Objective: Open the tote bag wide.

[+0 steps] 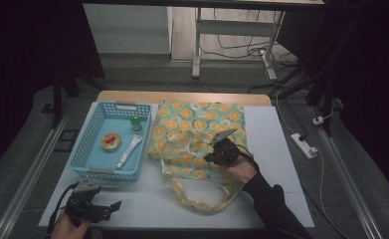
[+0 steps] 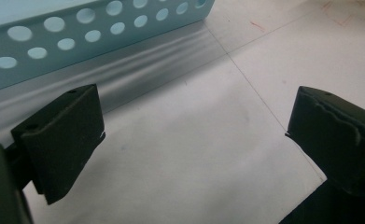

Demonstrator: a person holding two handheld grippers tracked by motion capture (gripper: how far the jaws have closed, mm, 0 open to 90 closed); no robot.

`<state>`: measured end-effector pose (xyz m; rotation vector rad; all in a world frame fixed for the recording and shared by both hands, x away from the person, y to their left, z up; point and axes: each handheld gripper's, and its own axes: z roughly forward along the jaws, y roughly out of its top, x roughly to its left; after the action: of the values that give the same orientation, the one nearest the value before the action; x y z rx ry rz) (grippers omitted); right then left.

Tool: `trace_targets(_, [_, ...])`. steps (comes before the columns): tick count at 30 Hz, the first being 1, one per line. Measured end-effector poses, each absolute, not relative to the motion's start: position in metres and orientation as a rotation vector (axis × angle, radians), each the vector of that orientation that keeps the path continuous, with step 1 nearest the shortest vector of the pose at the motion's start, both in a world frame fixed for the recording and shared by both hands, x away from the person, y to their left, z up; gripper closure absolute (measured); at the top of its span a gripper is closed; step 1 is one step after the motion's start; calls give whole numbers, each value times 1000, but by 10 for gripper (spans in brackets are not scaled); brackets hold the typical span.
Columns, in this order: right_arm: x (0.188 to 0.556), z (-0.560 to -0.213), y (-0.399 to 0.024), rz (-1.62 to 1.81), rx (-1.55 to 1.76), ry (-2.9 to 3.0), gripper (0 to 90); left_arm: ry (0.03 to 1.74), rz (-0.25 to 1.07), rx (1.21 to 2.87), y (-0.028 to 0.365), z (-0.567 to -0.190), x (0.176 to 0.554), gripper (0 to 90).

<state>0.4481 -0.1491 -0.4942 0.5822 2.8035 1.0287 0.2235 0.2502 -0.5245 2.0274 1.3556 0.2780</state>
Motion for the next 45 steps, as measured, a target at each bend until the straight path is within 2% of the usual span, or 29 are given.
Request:
trace_targets(16, [454,-460,-133,1158,573,2760,898,1359,271,2008,252,-524,223,33])
trace_targets(45, [463,-410,-131,1296,582,2666,898,1367,260,1983,255,-524,223,21])
